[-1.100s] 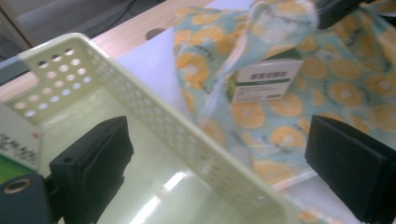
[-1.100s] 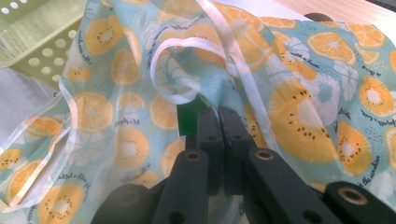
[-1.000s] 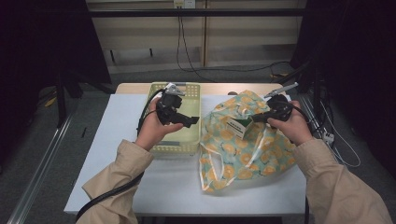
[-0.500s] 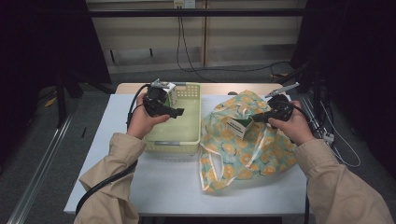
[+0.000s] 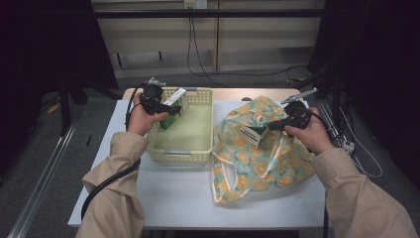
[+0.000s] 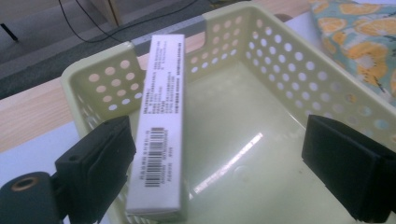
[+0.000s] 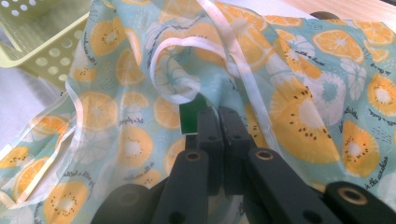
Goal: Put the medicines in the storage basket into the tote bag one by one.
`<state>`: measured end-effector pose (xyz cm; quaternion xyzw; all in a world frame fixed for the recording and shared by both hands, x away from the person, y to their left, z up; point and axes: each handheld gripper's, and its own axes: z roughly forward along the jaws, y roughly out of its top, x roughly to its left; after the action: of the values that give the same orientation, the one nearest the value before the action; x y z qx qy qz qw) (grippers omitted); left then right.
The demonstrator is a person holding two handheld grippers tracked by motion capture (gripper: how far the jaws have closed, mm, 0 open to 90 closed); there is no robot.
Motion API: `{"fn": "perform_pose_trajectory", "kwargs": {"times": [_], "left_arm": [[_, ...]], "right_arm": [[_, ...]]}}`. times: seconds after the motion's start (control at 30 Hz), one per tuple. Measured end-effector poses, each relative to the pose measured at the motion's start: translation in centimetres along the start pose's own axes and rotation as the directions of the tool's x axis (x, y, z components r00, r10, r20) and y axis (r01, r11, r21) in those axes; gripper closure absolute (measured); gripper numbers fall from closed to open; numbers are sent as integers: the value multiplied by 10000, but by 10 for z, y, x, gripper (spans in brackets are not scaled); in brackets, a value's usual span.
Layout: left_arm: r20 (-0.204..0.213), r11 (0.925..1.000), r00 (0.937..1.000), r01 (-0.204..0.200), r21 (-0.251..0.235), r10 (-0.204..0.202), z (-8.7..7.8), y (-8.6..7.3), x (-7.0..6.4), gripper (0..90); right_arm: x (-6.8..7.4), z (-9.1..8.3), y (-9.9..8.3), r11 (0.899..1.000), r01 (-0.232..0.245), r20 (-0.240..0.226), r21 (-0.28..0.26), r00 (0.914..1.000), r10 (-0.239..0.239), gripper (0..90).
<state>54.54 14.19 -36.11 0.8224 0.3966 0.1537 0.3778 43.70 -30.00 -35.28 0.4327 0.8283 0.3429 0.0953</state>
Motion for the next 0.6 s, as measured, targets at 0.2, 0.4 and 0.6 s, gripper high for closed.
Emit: {"fn": "perform_pose_trajectory", "kwargs": {"times": [0.2, 0.4, 0.6], "left_arm": [[-277, 9987, 9994, -207, 468, 220, 19, -5, 9, 111], [-617, 9938, 9959, -606, 931, 665, 33, -7, 7, 281], [-1106, 9903, 9915, -545, 1277, 688, 36, -11, 3, 613]], "right_arm": [[-2, 0, 0, 10000, -78, -64, -12, 9999, 78, 891], [-2, 0, 0, 10000, -91, -137, -9, 9999, 91, 891], [-3, -1, -1, 10000, -99, -129, 5, 9999, 100, 891]]}}
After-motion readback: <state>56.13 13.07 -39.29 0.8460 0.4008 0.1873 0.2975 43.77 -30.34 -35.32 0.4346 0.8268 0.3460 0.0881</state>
